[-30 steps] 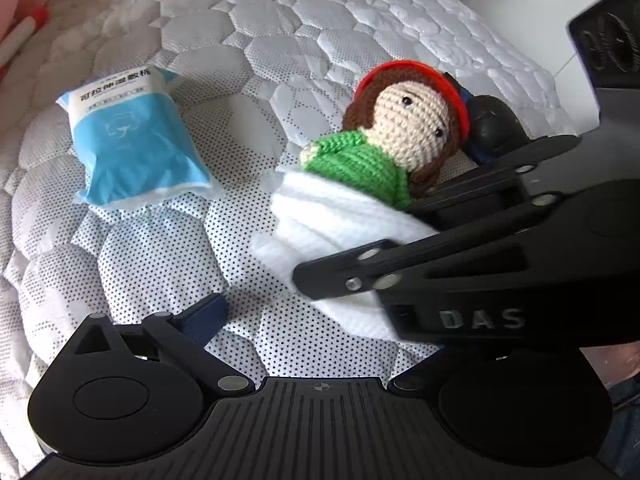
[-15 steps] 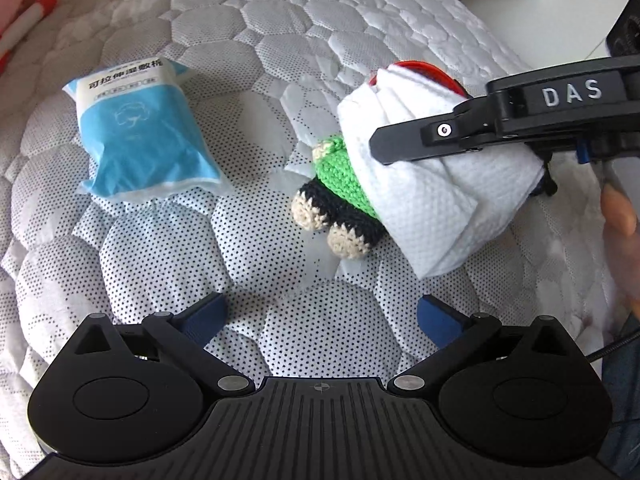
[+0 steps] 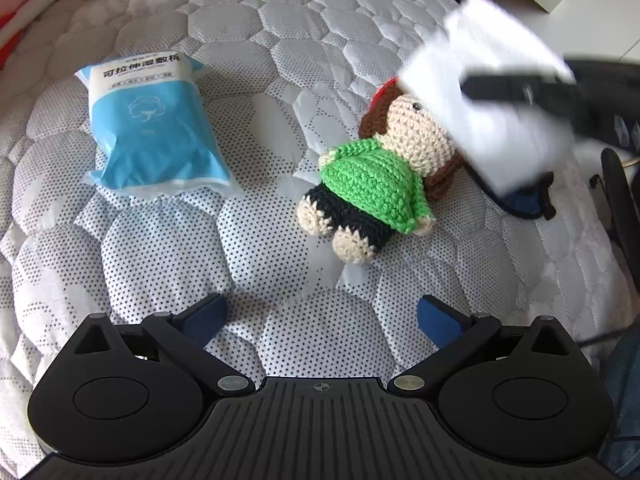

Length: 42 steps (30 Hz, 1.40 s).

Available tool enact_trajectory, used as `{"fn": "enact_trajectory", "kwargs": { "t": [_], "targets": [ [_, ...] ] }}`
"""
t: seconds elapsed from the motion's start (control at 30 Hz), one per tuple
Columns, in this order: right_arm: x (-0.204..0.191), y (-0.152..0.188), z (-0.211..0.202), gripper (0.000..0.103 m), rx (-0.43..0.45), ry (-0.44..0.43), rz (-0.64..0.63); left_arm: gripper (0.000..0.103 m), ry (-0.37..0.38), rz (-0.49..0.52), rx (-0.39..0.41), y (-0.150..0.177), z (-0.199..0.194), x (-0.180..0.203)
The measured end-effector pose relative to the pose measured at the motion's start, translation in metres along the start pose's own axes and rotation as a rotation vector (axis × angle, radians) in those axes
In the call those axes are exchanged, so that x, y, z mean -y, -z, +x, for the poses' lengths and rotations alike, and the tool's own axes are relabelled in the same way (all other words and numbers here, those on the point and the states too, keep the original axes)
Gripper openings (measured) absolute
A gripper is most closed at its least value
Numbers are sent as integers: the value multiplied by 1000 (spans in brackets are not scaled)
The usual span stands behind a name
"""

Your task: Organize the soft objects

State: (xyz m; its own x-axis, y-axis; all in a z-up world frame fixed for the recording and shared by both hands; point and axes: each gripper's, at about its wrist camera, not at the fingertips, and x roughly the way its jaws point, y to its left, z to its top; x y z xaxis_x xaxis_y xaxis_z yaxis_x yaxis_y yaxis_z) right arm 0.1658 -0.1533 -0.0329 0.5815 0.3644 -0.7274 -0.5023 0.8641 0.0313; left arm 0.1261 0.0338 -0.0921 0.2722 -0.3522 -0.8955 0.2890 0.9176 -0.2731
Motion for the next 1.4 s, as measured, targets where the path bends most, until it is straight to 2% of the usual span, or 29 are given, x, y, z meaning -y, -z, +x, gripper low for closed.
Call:
{"fn": "enact_trajectory", "kwargs": {
  "t": [0.07, 0.2, 0.3, 0.4, 0.47, 0.53, 0.63, 0.7, 0.9, 0.97, 1.03, 1.1, 1.17, 1.23, 1.3, 1.4],
  "targets": [
    [-2, -5, 13, 8, 22, -23, 40, 103, -5, -9, 2, -1, 1, 2],
    [-29, 0, 41, 8, -3, -22, -69, 103, -21, 21, -2, 0, 4, 6],
    [-35, 11, 44, 8, -63, -171, -25, 103, -38, 51, -9, -1, 7, 10],
    [-23, 19, 49, 8, -140, -342, 161, 103, -47, 73, -11, -3, 9, 12],
    [-14, 23, 49, 8, -180, -396, 242, 103, -46, 79, -10, -3, 9, 12],
    [-10, 27, 45, 8, -208, -376, 245, 103, -37, 71, -6, -3, 9, 11],
    [-9, 34, 33, 10, -229, -294, 111, 103, -21, 46, 0, -6, 10, 6],
    [4, 37, 24, 12, -212, -221, 80, 103, -12, 33, 4, -7, 10, 5],
    [54, 36, 13, 11, -114, -49, 241, 103, -10, 44, 16, -7, 10, 8],
    [65, 32, 5, 11, -53, -68, 317, 103, 26, 58, 49, -8, 7, 12],
    [74, 27, 1, 11, 15, -132, 416, 103, 120, 71, 110, -9, 0, 17],
    [78, 23, 6, 11, 40, -180, 469, 103, 205, 88, 186, -12, -8, 24],
    [79, 21, 15, 11, 38, -216, 501, 103, 187, 135, 256, -12, -11, 34],
    [78, 26, 23, 11, -5, -224, 490, 103, 117, 212, 303, -11, -11, 44],
    [78, 33, 22, 11, -34, -196, 462, 103, 66, 279, 316, -12, -7, 51],
    [85, 45, 16, 11, -76, -140, 471, 103, 44, 336, 312, -21, 2, 55]
  ]
}}
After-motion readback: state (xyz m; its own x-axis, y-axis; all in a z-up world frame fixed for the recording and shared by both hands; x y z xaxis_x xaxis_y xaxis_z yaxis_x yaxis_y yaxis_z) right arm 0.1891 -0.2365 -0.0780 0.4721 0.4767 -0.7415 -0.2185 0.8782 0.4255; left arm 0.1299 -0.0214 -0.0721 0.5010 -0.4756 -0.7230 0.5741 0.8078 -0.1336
